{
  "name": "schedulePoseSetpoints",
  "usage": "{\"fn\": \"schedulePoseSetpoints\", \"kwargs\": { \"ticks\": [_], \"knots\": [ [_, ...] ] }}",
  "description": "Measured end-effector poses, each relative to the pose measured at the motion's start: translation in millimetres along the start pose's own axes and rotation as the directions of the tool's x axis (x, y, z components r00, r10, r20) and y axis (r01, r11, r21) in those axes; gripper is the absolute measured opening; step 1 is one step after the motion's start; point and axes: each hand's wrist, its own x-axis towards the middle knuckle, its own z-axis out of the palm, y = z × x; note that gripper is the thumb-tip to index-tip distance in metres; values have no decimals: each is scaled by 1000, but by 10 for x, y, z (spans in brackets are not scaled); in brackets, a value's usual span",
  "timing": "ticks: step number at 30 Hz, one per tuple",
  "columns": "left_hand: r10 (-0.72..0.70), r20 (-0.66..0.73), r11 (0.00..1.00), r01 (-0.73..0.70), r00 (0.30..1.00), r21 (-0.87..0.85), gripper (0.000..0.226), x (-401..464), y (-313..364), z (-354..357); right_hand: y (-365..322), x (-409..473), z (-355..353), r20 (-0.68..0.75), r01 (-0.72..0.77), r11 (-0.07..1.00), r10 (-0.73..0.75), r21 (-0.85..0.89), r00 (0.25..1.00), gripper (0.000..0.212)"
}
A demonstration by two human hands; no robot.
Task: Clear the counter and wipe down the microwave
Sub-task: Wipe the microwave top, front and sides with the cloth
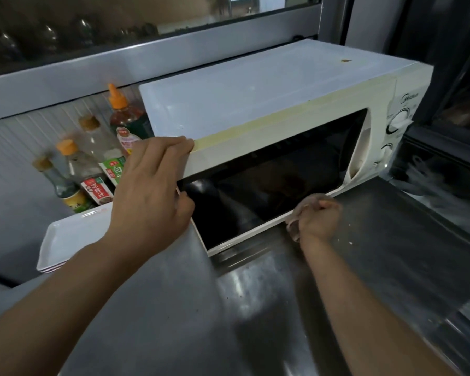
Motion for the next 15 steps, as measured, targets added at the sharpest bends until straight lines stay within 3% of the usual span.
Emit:
{"fn": "schedulePoseSetpoints", "kwargs": {
  "ticks": [4,8,12,15],
  "knots": [
    [1,26,1000,-1,1000,-21,62,-15,0,-33,171,-700,131,195,21,999,-26,28,981,21],
    [-24,30,999,25,999,-41,65,-43,-6,-22,227,-655,102,257,56,998,-54,-1,965,20],
    [-23,5,996,23,1000,-86,66,-66,-32,20,188,-108,-2,162,120,989,-106,-82,981,14],
    [-1,-3,993,1,1000,-116,68,-65,-68,26,131,186,-37,96,97,994,-93,-42,991,14]
  ]
}}
